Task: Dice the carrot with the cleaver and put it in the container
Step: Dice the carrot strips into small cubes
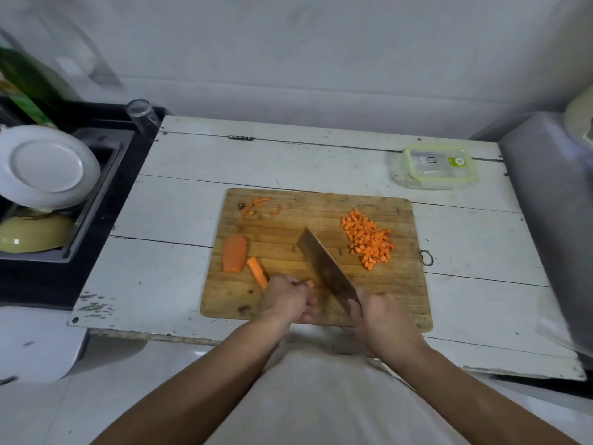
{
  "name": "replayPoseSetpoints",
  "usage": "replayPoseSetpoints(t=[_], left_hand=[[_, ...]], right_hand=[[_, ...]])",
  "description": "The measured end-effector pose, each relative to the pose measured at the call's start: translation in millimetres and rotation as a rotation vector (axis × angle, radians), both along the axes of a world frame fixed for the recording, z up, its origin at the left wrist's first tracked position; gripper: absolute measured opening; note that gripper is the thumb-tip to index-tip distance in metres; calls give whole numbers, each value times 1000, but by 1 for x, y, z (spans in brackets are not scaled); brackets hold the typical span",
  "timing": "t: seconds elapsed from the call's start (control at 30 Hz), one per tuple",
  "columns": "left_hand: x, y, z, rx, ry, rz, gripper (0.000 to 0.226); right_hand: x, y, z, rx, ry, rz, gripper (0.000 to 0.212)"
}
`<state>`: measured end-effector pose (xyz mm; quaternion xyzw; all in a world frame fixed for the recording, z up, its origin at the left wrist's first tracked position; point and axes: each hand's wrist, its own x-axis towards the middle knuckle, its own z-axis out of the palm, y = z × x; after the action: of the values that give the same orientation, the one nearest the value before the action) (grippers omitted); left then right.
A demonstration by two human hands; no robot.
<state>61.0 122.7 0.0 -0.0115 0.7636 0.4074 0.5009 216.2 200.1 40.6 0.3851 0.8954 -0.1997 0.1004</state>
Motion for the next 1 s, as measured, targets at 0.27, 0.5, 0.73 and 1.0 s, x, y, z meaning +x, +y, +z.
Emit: replayPoseSetpoints(t=[0.27,0.5,0.73,1.0], left_hand=[[-16,-20,14,-11,77,-140,16],[-31,-45,15,8,218,-28,15],[-24,-42,21,92,247,14,16],[-22,-29,32,112,314,-18,17]], right_hand=[[16,-4,10,-67,12,34,22],[-6,-16,-2,26,-115,127,17],[-43,2,-5,29,-13,-109,22],[-19,25,-10,20,77,-294,13]])
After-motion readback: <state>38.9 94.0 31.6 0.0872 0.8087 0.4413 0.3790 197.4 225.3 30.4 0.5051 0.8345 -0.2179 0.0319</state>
